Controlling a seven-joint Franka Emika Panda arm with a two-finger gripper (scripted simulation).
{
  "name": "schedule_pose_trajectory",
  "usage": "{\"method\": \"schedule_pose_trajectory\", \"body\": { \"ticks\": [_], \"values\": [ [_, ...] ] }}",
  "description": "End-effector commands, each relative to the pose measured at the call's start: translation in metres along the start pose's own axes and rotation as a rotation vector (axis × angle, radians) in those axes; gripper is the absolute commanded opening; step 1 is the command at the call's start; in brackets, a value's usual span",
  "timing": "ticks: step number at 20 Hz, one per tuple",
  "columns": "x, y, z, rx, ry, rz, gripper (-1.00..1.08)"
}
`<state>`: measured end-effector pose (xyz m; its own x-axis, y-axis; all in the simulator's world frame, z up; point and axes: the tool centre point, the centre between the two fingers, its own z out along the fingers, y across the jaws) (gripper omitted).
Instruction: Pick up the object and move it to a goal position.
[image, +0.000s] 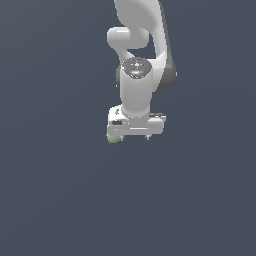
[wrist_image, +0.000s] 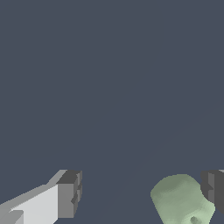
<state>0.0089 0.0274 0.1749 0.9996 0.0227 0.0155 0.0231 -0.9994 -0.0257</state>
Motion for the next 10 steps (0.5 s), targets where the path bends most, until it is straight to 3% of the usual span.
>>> {"method": "schedule_pose_trajectory", "body": {
  "ticks": [1,10],
  "values": [
    [0.0,0.0,0.0,0.0,0.0,0.0,1.0],
    [0.005,0.019,-0.016,0.003,0.028,0.007,1.0]
  ]
}}
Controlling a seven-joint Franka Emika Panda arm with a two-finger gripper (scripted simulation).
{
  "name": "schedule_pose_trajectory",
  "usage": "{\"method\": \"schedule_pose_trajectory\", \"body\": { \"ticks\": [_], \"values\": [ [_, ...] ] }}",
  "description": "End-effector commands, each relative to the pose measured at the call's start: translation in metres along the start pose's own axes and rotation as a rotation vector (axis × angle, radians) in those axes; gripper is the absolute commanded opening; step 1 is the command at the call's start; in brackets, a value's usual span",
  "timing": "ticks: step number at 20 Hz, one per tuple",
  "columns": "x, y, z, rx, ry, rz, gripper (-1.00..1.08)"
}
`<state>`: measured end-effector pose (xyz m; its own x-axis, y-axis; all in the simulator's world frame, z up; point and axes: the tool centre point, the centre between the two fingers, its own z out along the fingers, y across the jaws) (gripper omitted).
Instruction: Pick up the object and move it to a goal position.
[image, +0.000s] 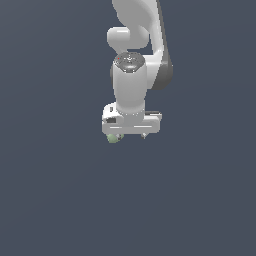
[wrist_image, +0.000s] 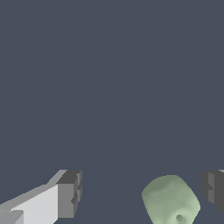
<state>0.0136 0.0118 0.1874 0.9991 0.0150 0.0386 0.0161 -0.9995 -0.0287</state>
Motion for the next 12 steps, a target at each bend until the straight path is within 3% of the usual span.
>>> {"method": "schedule_pose_trajectory", "body": {
  "ticks": [1,12],
  "values": [
    [0.0013,0.0039,-0.0035,0.001,0.006,0.0,1.0],
    [-0.0057,0.0087,0.0034,-0.001,0.002,0.074,1.0]
  ]
}}
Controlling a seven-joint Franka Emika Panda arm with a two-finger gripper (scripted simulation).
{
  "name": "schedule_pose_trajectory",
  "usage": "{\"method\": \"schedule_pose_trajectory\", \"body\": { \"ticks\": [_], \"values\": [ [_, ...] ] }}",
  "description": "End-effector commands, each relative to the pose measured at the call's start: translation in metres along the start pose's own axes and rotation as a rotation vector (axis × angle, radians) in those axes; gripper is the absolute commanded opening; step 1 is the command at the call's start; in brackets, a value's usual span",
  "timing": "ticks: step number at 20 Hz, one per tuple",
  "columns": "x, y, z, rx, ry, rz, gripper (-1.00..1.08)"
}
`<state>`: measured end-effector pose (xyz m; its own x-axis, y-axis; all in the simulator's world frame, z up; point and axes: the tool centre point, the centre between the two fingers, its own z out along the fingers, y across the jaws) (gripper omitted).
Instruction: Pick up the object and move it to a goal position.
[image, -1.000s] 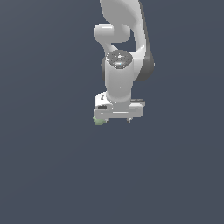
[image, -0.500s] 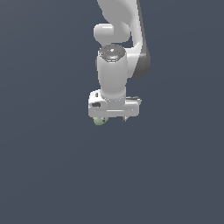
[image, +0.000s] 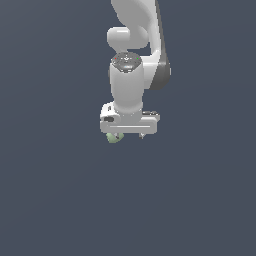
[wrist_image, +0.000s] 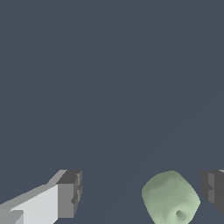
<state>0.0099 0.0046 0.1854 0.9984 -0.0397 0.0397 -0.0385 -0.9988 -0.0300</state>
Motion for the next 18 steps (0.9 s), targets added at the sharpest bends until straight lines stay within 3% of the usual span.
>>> {"method": "schedule_pose_trajectory", "body": {
  "ticks": [1,18],
  "values": [
    [-0.003,0.003,0.003,-0.001,-0.002,0.035,1.0],
    [-0.048,0.04,0.038,-0.02,-0.017,0.501,1.0]
  ]
}}
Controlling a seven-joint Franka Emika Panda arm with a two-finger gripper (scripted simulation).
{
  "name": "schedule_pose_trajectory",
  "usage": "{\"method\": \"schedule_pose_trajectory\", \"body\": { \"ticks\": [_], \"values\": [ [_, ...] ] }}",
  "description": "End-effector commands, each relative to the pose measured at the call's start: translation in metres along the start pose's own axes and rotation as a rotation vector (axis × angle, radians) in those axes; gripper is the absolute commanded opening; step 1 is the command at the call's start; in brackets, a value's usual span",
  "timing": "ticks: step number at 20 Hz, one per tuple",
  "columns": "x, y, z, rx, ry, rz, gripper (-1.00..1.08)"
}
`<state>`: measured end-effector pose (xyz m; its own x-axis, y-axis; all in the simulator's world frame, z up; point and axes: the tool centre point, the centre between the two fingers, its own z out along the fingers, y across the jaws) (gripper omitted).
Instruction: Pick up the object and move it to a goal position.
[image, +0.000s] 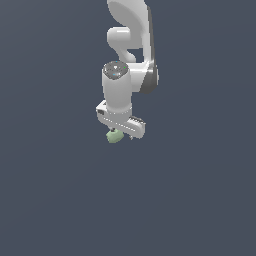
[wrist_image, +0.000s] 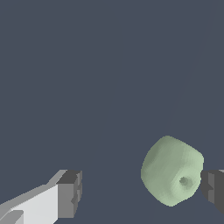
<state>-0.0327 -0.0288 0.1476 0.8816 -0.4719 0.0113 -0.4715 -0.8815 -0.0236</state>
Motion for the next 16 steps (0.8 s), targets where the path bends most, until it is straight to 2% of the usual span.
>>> {"method": "schedule_pose_trajectory", "body": {
  "ticks": [1,10,16],
  "values": [
    [-0.005,0.009,0.006,-0.003,-0.001,0.081,1.0],
    [-0.022,0.041,0.024,-0.016,-0.004,0.358,1.0],
    [-0.03,0.056,0.032,-0.022,-0.005,0.486,1.0]
  ]
}}
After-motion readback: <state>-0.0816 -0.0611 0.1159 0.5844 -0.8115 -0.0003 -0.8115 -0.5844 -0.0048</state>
